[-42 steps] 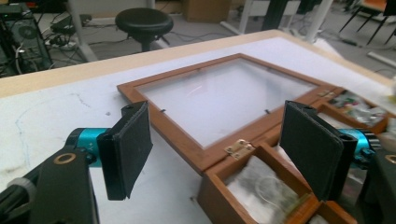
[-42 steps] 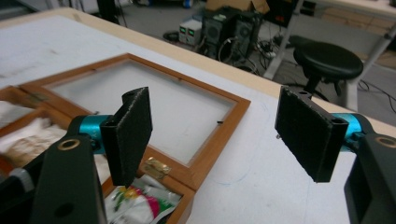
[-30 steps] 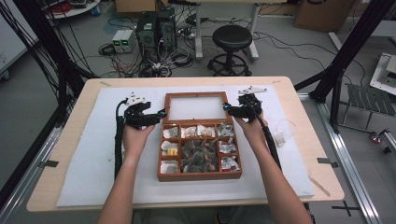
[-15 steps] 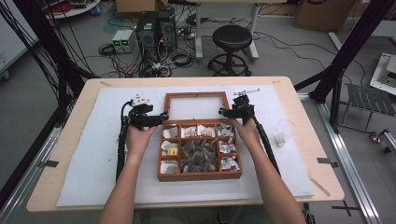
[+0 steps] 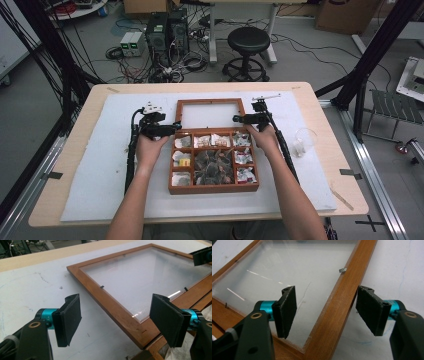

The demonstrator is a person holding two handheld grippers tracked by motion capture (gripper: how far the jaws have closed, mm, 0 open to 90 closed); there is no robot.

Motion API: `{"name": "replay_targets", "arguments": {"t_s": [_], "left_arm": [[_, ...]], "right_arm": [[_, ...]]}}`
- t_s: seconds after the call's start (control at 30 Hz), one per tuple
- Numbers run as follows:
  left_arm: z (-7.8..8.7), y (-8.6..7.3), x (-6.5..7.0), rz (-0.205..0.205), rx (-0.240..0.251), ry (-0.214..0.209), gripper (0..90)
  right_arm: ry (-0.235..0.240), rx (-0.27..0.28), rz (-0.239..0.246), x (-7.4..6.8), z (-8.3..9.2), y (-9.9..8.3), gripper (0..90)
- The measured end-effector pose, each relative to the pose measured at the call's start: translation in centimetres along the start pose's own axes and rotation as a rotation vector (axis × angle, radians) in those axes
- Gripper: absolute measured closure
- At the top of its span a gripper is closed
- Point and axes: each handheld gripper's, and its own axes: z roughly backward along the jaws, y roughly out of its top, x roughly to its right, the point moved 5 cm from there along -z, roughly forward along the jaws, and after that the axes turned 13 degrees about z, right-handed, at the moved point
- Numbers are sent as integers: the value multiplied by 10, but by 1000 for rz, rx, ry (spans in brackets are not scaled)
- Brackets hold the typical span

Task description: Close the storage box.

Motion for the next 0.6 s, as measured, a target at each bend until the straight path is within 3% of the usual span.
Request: {"name": "replay_targets", "arguments": {"t_s": [0.1, 0.23, 0.3, 0.33, 0.37, 0.4, 0.6], "left_arm": [[1, 0, 0, 1, -1, 2, 251], [2, 2, 0, -2, 11, 1, 252], [2, 1, 0, -1, 9, 0, 252], [1, 0, 0, 8, -1, -9, 252], [1, 0, 0, 8, -1, -9, 252], [0, -2, -1, 9, -19, -10, 252], [-2, -1, -1, 11, -9, -3, 252]], "right_arm": [[25, -10, -27, -1, -3, -1, 261], [-39, -10, 43, -5, 0, 1, 294], [-39, -11, 39, -5, 0, 1, 307], [-18, -5, 4, -2, 0, 1, 321], [-18, -5, 4, -2, 0, 1, 321], [23, -7, -46, 2, -2, -1, 306], [58, -12, -78, 4, -7, -2, 236]]}}
